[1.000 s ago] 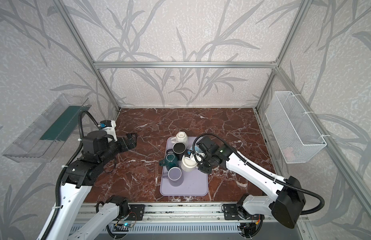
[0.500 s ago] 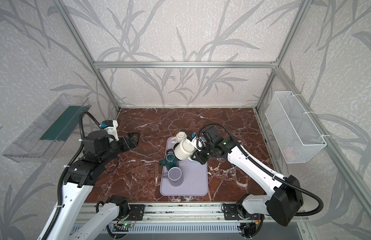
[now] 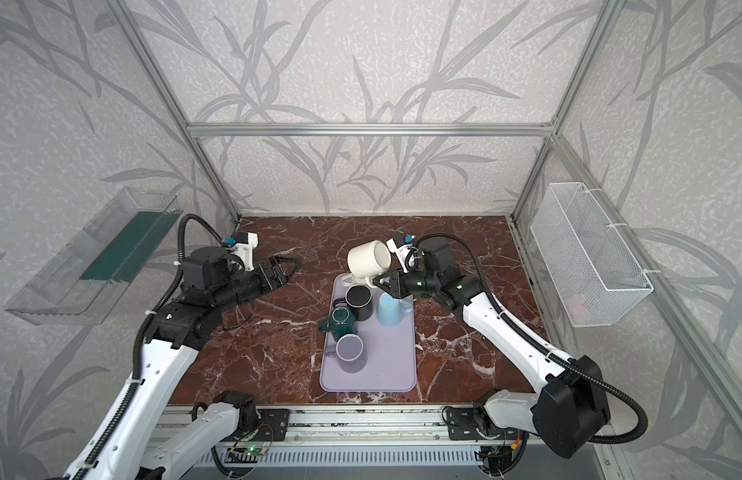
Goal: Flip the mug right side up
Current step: 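Lift the cream mug off the tray with the right gripper while the left gripper rises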
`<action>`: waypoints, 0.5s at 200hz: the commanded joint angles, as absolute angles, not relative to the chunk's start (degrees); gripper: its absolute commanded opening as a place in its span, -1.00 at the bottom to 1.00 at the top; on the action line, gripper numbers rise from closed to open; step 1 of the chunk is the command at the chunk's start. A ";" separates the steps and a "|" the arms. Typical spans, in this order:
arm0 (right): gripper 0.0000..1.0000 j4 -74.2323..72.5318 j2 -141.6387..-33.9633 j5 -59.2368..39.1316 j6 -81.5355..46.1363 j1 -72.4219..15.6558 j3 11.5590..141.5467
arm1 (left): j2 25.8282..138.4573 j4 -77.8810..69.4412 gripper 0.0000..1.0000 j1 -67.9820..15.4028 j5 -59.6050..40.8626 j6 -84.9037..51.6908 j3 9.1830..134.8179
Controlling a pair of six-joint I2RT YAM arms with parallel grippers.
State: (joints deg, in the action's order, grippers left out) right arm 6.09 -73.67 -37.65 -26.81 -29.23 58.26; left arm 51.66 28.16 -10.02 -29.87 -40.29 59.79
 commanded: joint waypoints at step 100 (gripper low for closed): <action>-1.00 -50.93 -84.22 -47.41 -64.43 -26.73 58.78 | 54.19 -16.61 0.50 -16.86 -44.91 -64.42 45.05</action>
State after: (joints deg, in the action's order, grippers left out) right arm -32.12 -83.64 -44.18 -56.49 -27.14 58.00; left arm 52.49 -5.45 -15.44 -43.05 -60.77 45.87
